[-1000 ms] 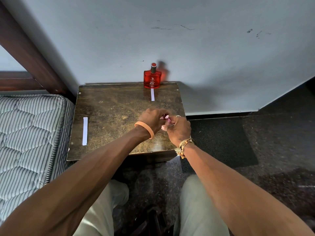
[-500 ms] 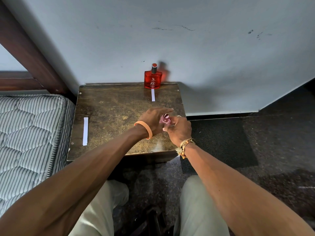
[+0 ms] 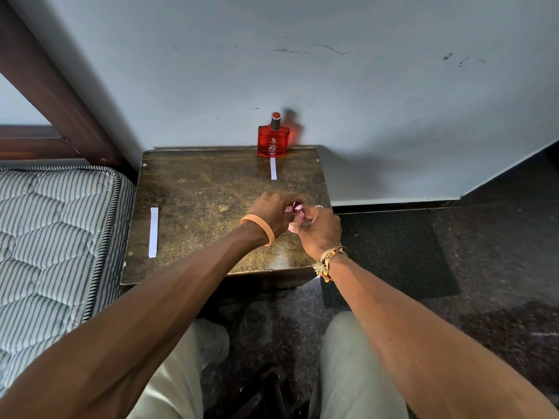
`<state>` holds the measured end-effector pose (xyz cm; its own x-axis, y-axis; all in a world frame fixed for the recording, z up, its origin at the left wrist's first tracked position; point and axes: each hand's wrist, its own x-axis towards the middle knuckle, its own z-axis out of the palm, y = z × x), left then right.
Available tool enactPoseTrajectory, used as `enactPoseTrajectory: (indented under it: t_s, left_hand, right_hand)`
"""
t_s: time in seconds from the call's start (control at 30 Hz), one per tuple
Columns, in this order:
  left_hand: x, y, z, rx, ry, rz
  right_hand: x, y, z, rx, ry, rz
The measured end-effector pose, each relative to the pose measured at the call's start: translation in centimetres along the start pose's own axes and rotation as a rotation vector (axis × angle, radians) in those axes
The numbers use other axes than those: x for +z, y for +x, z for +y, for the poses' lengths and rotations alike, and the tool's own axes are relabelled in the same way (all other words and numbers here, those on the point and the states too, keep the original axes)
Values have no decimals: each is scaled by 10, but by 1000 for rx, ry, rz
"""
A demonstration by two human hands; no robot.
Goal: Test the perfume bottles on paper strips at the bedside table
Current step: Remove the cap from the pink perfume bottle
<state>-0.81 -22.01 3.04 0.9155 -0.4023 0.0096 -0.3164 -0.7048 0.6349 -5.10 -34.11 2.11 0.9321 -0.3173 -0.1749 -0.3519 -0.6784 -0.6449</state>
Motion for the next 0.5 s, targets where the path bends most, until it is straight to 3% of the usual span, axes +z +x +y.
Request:
enactPoseTrajectory:
  t_s: [0.5]
  left_hand:
    - [0,-2,-3,31,-5,-7]
  right_hand:
    - [-1,-1,1,-29,-19,-19]
